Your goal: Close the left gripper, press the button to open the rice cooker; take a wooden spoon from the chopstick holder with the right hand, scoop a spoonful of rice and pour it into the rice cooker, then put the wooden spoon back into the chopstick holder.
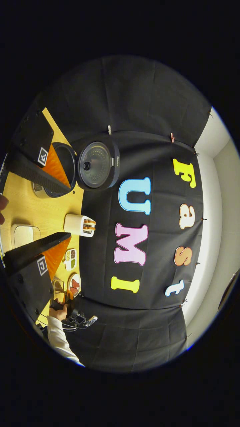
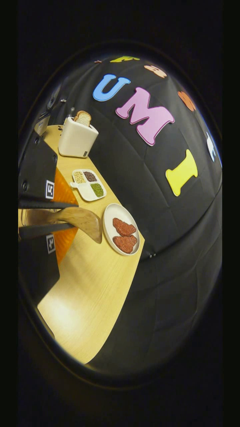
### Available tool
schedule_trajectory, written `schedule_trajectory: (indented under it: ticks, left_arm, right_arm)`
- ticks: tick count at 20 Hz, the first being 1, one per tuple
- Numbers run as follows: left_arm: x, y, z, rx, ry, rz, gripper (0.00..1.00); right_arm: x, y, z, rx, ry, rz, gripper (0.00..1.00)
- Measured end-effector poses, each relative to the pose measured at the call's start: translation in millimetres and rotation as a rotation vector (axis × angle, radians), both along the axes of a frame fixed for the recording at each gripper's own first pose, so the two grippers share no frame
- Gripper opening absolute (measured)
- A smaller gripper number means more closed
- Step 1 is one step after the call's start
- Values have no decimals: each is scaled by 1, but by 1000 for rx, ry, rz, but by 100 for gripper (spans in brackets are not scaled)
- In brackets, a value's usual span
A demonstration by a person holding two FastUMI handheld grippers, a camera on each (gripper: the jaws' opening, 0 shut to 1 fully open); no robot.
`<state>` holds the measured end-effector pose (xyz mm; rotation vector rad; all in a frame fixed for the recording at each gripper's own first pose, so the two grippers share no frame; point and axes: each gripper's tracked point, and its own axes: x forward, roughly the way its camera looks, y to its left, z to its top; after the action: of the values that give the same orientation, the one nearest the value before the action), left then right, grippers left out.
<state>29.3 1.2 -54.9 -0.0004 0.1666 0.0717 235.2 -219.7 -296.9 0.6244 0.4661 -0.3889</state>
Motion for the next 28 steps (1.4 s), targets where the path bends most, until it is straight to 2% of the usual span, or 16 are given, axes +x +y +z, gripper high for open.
schedule_trajectory:
  ticks: [1,3,4,5,8,9,10,11,12,13,16,19,21,22,23,28]
  left_arm:
    - [1,0,0,1,2,-3,83]
    - [0,0,-1,6,6,-5,83]
    - [0,1,-1,3,4,-3,83]
    - [0,1,0,-1,3,-1,83]
    - [-5,7,-2,-16,0,9,83]
    - [-6,10,-1,-20,-5,13,83]
    - [-7,13,0,-25,-12,17,83]
    - [-8,17,-1,-34,-15,21,83]
    - [-8,20,-1,-46,-21,24,83]
    - [-9,23,-2,-59,-27,27,83]
    - [-11,34,-6,-98,-37,31,83]
    - [-18,45,-3,-115,-48,25,83]
    - [-26,53,0,-117,-58,25,83]
    - [-31,57,-1,-121,-61,26,83]
    - [-35,61,0,-128,-66,29,83]
    - [-52,72,1,-152,-66,37,83]
  right_arm:
    - [0,-2,1,-9,3,-7,14]
    - [2,0,3,-10,10,-5,11]
    - [3,0,8,-22,0,-6,14]
    - [5,1,19,-40,-32,6,5]
    - [5,16,57,-83,-88,94,10]
    - [1,21,75,-117,-112,118,5]
    - [-5,29,96,-140,-142,152,10]
    - [-16,45,115,-151,-164,196,5]
    - [-30,68,137,-147,-190,247,5]
    - [-44,94,151,-152,-215,302,14]
    - [-85,157,164,-200,-225,430,10]
    - [-112,203,155,-223,-204,496,14]
    - [-127,231,140,-254,-177,554,5]
    - [-130,242,130,-285,-166,580,14]
    - [-134,251,117,-329,-148,610,5]
    - [-131,279,47,-519,-38,742,5]
